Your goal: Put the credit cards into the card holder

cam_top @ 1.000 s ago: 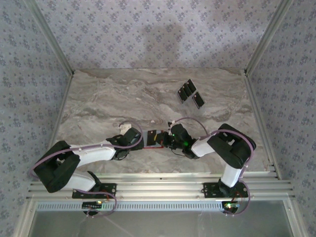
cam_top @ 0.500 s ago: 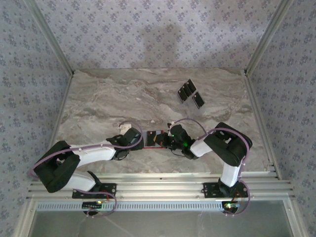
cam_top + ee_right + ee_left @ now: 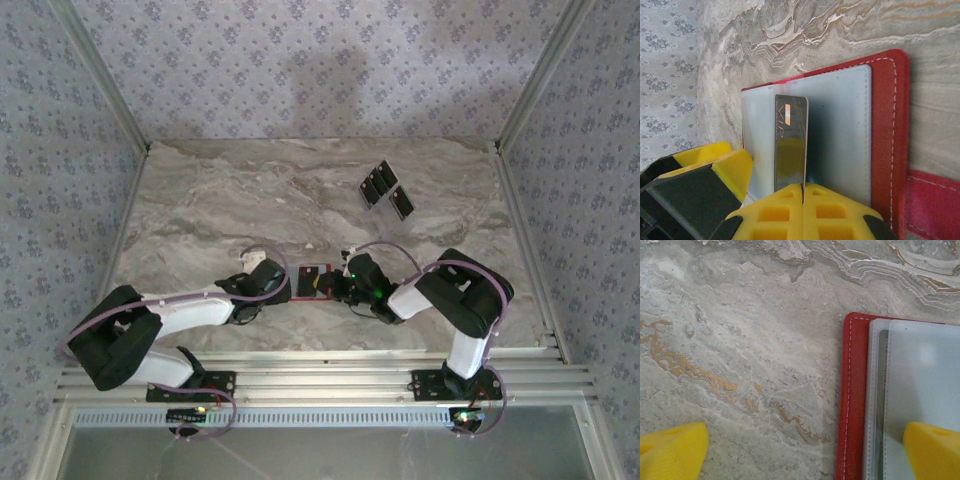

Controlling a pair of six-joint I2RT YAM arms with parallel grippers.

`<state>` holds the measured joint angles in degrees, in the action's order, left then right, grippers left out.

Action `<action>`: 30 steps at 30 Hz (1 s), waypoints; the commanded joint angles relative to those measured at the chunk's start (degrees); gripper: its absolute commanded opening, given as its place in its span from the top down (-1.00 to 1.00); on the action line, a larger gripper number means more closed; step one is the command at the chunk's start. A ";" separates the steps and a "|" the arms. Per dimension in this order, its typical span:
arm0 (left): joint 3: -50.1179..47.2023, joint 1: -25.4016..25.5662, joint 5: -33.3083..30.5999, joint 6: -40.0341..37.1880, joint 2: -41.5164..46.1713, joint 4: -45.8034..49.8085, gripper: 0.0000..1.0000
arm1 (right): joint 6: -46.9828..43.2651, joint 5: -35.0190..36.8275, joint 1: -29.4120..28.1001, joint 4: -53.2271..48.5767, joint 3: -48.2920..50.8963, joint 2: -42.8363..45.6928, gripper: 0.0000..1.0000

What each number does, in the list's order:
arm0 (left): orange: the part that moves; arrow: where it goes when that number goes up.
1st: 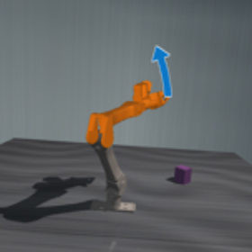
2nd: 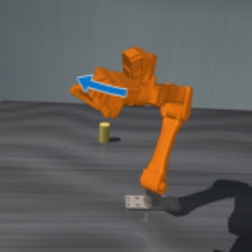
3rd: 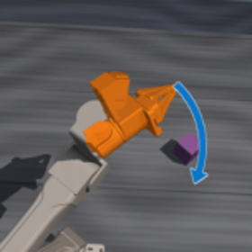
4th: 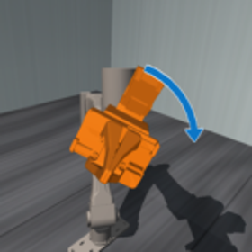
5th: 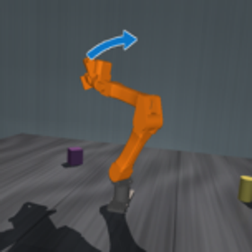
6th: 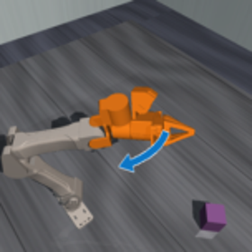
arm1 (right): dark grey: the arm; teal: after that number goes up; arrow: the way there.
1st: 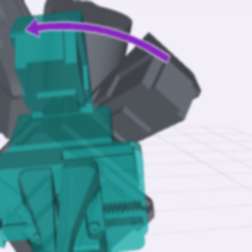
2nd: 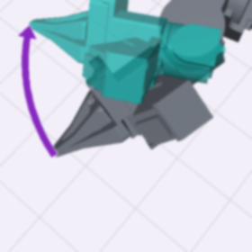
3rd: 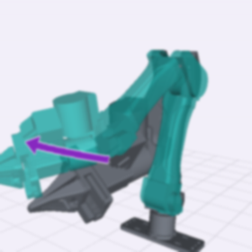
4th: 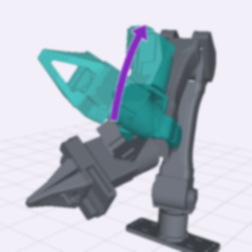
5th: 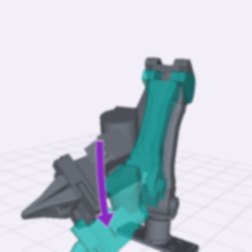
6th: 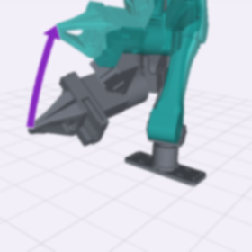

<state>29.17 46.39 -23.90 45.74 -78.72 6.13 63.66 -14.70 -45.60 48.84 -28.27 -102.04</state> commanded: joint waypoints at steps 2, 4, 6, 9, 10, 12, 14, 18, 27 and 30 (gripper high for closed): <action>-1.49 -0.12 -0.93 -0.47 0.00 5.22 -0.99 | -0.37 -1.79 0.44 -3.87 0.03 -0.67 1.00; -1.49 -0.11 -0.89 -0.44 -0.11 5.21 -0.99 | -0.56 -2.50 0.40 -4.53 -1.00 -1.29 1.00; -1.48 -0.10 -0.88 -0.41 -0.21 5.16 -0.99 | -0.49 -3.09 0.31 -4.50 -1.71 -2.14 1.00; -1.55 -0.09 -0.79 -0.43 -0.29 4.99 -0.99 | -0.38 -3.45 0.08 -4.97 -2.65 -2.85 1.00; -1.53 -0.10 -0.74 -0.36 -0.26 5.03 -0.99 | -0.39 -3.58 0.03 -5.07 -3.03 -3.06 1.00; -1.63 -0.11 -0.73 -0.34 -0.27 4.94 -0.99 | -0.54 -3.67 -0.22 -5.34 -3.65 -3.48 1.00; -1.75 -0.14 -0.69 -0.36 -0.28 4.77 -0.99 | -0.49 -3.80 -0.35 -5.84 -4.15 -3.76 1.00; -2.05 -0.14 -0.45 -0.25 -0.30 4.39 -0.99 | -0.55 -3.92 -0.87 -6.70 -5.37 -4.47 1.00; -0.85 -0.15 -0.36 -0.51 2.42 6.22 -0.99 | -2.19 -4.89 -1.18 -13.22 -8.90 -4.59 1.00; 0.33 -0.74 -0.60 -0.59 4.80 8.46 -0.99 | -5.09 -5.34 -0.70 -19.27 -10.72 -1.76 0.77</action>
<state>28.91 46.35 -23.83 45.65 -76.20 9.39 62.35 -19.40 -46.41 39.81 -37.47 -105.65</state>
